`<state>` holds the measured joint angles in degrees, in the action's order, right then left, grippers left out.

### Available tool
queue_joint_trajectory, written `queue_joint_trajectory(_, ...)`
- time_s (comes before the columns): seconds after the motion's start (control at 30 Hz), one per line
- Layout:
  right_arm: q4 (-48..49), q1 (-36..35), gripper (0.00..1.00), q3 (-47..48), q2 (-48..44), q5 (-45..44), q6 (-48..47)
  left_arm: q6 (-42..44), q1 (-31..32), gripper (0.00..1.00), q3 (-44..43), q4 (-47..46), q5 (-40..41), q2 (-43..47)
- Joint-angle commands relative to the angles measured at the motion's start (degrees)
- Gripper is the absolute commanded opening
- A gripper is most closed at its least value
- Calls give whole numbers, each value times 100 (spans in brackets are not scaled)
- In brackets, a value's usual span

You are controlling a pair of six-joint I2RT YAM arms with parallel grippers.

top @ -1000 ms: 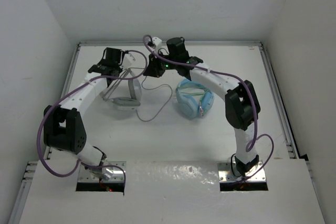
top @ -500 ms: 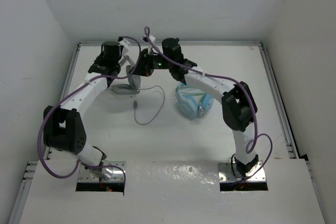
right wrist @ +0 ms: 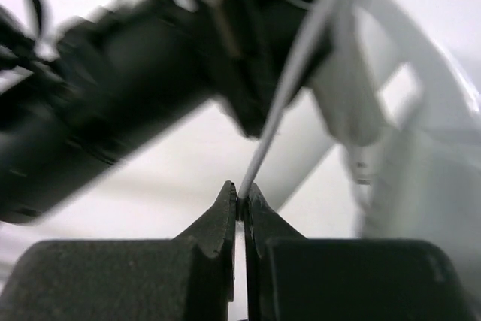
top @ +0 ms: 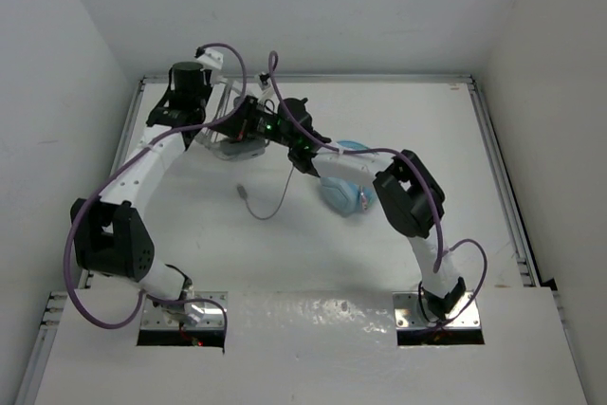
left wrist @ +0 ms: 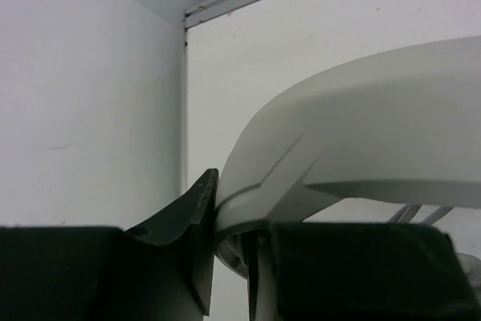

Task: Wrap the headphones

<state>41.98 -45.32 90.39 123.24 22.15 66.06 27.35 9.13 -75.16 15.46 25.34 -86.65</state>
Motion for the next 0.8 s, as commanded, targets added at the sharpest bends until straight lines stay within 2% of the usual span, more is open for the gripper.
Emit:
queue_joint_trajectory(0.0,-427,-355,1,-363,-721,-157,-927,-916,-192,0,-465,-439,-592,289)
queue_joint_trajectory(0.03,-549,-346,1,-425,-827,-376,-1172,-864,-201,0,-448,-535,-470,289)
queue_joint_trajectory(0.07,-1203,-363,1,-408,-906,-448,-1836,-724,-218,0,-447,-727,-208,298)
queue_joint_trajectory(0.13,-2424,-381,9,318,-890,-545,-3004,-574,-262,0,-447,-921,14,254)
queue_joint_trajectory(0.17,-3432,-425,13,887,-820,-632,-3203,-573,-332,0,-500,-914,-46,237)
queue_joint_trajectory(0.23,-3591,-460,28,998,-732,-458,-3319,-669,-359,0,-728,-739,-231,140)
queue_joint_trajectory(0.3,-3136,-556,51,753,-740,-256,-3354,-863,-359,0,-868,-466,-617,70)
queue_joint_trajectory(0.4,-3563,-715,65,1058,-653,-308,-4064,-1258,-516,0,-1150,17,-1310,-62)
queue_joint_trajectory(0.43,-3956,-759,76,1173,-626,-308,-4536,-1529,-621,0,-1264,331,-1600,-106)
queue_joint_trajectory(0.5,-4153,-768,89,1271,-669,-273,-5065,-1776,-912,0,-1614,649,-2444,-246)
queue_joint_trajectory(0.53,-4180,-768,99,1218,-739,-264,-5277,-1917,-1104,0,-1712,895,-2864,-282)
queue_joint_trajectory(0.6,-4180,-768,99,746,-1125,-212,-5995,-1962,-1202,0,-1880,1063,-3026,-265)
queue_joint_trajectory(0.7,-3725,-768,99,-457,-1933,-316,-6874,-1927,-1211,0,-2020,1256,-3158,-124)
queue_joint_trajectory(0.77,-3250,-741,99,-1378,-2494,-369,-7132,-1883,-1220,0,-2361,1467,-3299,-133)
